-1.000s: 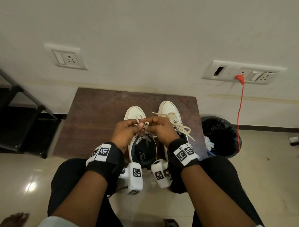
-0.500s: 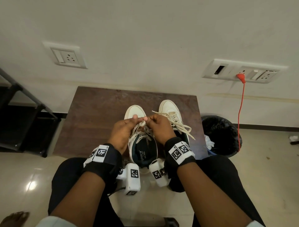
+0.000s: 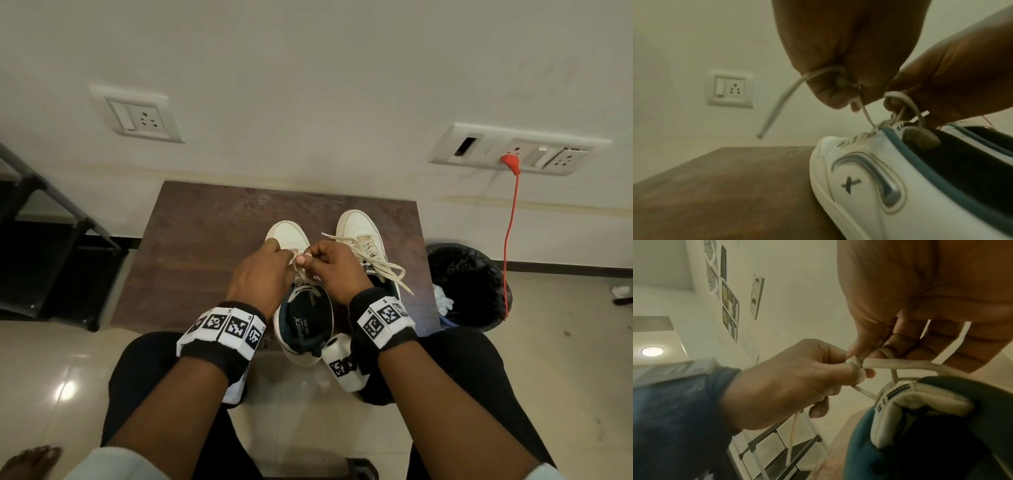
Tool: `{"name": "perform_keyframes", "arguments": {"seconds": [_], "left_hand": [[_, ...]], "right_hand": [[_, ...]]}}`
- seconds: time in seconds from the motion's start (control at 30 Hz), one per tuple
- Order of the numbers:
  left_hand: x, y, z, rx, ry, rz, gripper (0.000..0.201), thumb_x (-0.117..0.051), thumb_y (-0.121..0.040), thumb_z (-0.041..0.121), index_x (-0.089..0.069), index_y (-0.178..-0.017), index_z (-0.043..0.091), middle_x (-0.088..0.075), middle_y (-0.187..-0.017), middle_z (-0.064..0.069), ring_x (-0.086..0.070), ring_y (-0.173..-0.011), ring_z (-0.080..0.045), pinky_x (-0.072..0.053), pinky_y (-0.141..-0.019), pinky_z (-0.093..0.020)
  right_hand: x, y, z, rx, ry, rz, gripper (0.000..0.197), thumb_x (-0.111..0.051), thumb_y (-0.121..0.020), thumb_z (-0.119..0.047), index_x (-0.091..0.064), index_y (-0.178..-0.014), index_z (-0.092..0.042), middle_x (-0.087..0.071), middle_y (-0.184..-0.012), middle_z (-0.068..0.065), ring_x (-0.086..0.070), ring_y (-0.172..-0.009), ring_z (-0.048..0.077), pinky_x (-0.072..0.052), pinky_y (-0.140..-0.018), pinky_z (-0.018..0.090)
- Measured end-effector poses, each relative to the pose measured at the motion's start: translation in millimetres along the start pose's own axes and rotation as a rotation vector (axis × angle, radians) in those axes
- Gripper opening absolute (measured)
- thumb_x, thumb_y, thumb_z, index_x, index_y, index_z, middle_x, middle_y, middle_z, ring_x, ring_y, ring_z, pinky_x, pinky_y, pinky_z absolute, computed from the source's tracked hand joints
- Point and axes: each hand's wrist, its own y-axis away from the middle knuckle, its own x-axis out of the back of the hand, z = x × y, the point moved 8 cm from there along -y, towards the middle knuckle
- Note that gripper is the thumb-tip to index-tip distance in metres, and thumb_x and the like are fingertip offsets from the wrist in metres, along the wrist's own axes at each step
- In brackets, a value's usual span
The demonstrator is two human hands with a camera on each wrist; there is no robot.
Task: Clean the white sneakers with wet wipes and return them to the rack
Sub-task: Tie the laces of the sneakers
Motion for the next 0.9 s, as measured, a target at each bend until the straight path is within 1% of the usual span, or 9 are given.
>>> {"name": "perform_keyframes", "arguments": {"seconds": [0.13, 0.23, 0.3, 0.4, 0.53, 0.63, 0.8, 0.87, 0.9], "left_hand": [[4, -3, -4, 0.015, -0.073, -0.041, 0.024, -0.053, -0.092, 0.034, -0.064, -0.093, 0.013, -0.055, -0.092, -0.005, -0.058, -0.08, -0.026, -0.041, -0.063, -0.033], [10, -2, -8, 0.077, -0.042, -0.038, 0.032, -0.064, -0.081, 0.049, -0.06, -0.074, 0.018, -0.058, -0.077, -0.001, -0.057, -0.071, -0.022, -0.037, -0.058, -0.029], [12, 0, -13, 0.156, 0.06, -0.015, 0.042, -0.069, -0.072, 0.055, -0.056, -0.062, 0.017, -0.058, -0.064, 0.002, -0.056, -0.062, -0.019, -0.035, -0.053, -0.028], [5, 7, -35, 0.295, 0.423, 0.023, 0.043, -0.078, -0.069, 0.046, -0.058, -0.055, 0.01, -0.06, -0.055, -0.005, -0.052, -0.051, -0.018, -0.037, -0.052, -0.028], [-22, 35, -69, 0.515, 0.643, -0.064, 0.04, -0.078, -0.075, 0.028, -0.056, -0.05, 0.007, -0.056, -0.045, -0.009, -0.049, -0.041, -0.016, -0.038, -0.053, -0.025], [-34, 38, -77, 0.576, 0.659, -0.098, 0.04, -0.077, -0.078, 0.028, -0.055, -0.053, 0.005, -0.057, -0.048, -0.012, -0.05, -0.044, -0.02, -0.038, -0.052, -0.024], [-35, 27, -83, 0.56, 0.552, -0.105, 0.042, -0.078, -0.074, 0.037, -0.057, -0.048, 0.011, -0.061, -0.049, -0.008, -0.055, -0.05, -0.021, -0.046, -0.059, -0.03], [-36, 26, -84, 0.528, 0.444, -0.102, 0.034, -0.078, -0.073, 0.041, -0.064, -0.054, 0.016, -0.066, -0.059, -0.006, -0.061, -0.059, -0.02, -0.051, -0.065, -0.034], [-33, 28, -83, 0.515, 0.363, -0.096, 0.027, -0.077, -0.072, 0.044, -0.069, -0.065, 0.019, -0.07, -0.073, -0.005, -0.065, -0.07, -0.021, -0.054, -0.071, -0.036]], "right_hand": [[2, -1, -3, 0.006, 0.081, 0.009, 0.012, -0.065, -0.087, -0.018, -0.062, -0.083, -0.007, -0.063, -0.068, 0.0, -0.06, -0.062, 0.009, -0.05, -0.061, 0.018], [4, -2, -6, 0.024, 0.155, 0.033, 0.018, -0.065, -0.088, -0.023, -0.063, -0.082, -0.006, -0.066, -0.073, 0.005, -0.061, -0.067, 0.014, -0.05, -0.066, 0.027], [8, -3, -8, 0.042, 0.246, 0.087, 0.02, -0.064, -0.088, -0.027, -0.063, -0.076, -0.011, -0.065, -0.072, 0.004, -0.06, -0.067, 0.015, -0.048, -0.067, 0.033], [31, -4, -3, -0.012, 0.458, 0.214, 0.026, -0.061, -0.089, -0.03, -0.055, -0.066, -0.018, -0.059, -0.067, -0.001, -0.056, -0.066, 0.017, -0.042, -0.063, 0.03], [59, 2, 8, -0.142, 0.682, 0.347, 0.022, -0.061, -0.087, -0.03, -0.067, -0.082, -0.009, -0.068, -0.083, 0.008, -0.063, -0.083, 0.027, -0.048, -0.071, 0.031], [51, 3, 3, -0.129, 0.834, 0.354, 0.023, -0.06, -0.088, -0.03, -0.07, -0.09, -0.01, -0.069, -0.09, 0.009, -0.063, -0.086, 0.028, -0.049, -0.074, 0.033], [50, 2, 0, -0.094, 0.938, 0.366, 0.023, -0.058, -0.088, -0.031, -0.07, -0.086, -0.012, -0.07, -0.084, 0.009, -0.064, -0.081, 0.026, -0.05, -0.071, 0.033], [50, 5, -2, -0.063, 0.939, 0.346, 0.023, -0.057, -0.089, -0.032, -0.07, -0.087, -0.013, -0.07, -0.083, 0.007, -0.064, -0.081, 0.025, -0.049, -0.071, 0.033], [51, 8, -3, -0.042, 0.926, 0.343, 0.024, -0.056, -0.09, -0.032, -0.07, -0.089, -0.013, -0.07, -0.084, 0.007, -0.063, -0.081, 0.025, -0.049, -0.072, 0.033]]}}
